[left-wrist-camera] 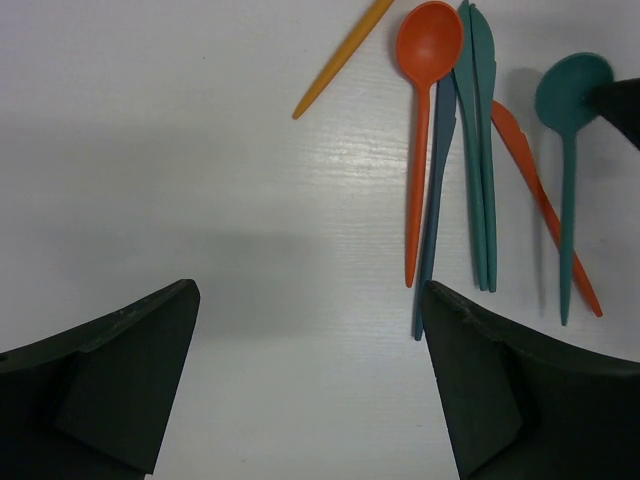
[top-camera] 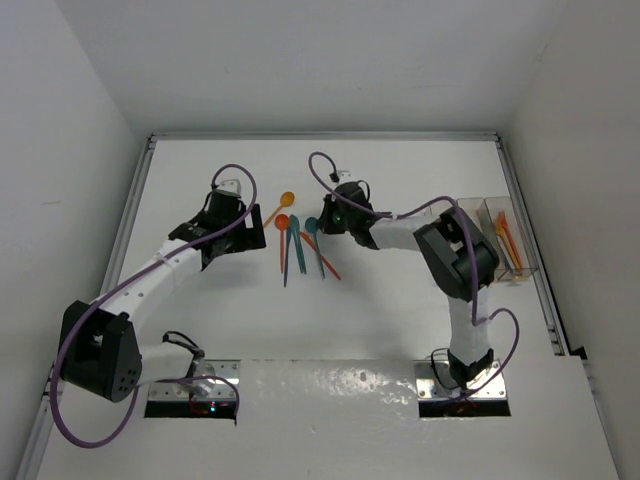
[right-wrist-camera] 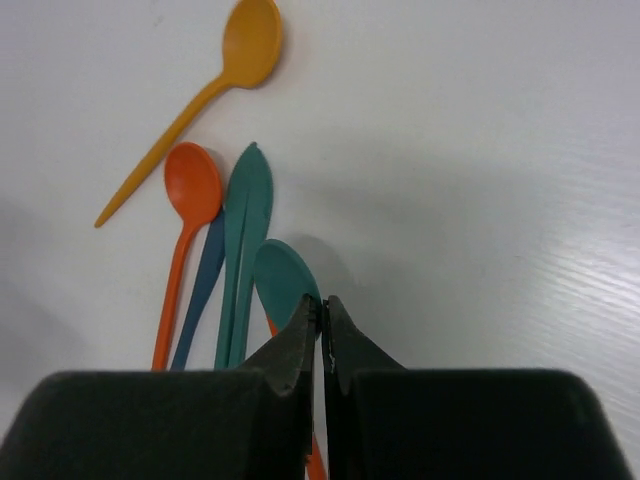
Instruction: Sort the eating utensils into containers
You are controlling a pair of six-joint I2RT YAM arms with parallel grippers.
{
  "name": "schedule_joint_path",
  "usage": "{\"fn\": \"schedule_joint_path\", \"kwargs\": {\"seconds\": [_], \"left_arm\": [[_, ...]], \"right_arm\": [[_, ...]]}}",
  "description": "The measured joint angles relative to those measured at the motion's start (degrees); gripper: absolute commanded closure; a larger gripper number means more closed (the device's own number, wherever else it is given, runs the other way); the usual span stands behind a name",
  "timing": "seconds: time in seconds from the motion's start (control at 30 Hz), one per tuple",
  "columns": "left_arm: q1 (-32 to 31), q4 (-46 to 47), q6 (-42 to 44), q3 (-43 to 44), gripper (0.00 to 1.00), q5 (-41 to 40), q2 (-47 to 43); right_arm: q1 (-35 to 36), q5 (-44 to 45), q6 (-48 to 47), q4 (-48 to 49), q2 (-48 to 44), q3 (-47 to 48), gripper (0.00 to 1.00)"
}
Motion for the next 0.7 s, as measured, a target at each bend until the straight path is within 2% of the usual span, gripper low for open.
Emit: {"fn": "schedule_joint_path", "kwargs": {"seconds": [0.2, 0.37, 0.53, 0.7], "left_arm": [[0.0, 0.0, 0.0, 0.0, 0.09, 0.0, 0.0], [0.0, -0.1, 0.0, 0.0, 0.09, 0.2, 0.0], [0.0, -0.2, 0.1, 0.0, 0.09, 0.6, 0.0], [0.0, -0.2, 0.1, 0.0, 0.09, 1.0, 0.0]], "right_arm": [[-1.9, 0.3, -8.5, -6.8, -11.8, -1.2, 1.00], [-7.7, 0.5, -15.9, -11.5, -23.2, -4.3, 1.00], [-17.5, 0.8, -24.9, -16.2, -31.4, -9.2, 1.00], [-31.5, 0.2, -34.9, -20.8, -37.7, -13.3, 1.00]]}}
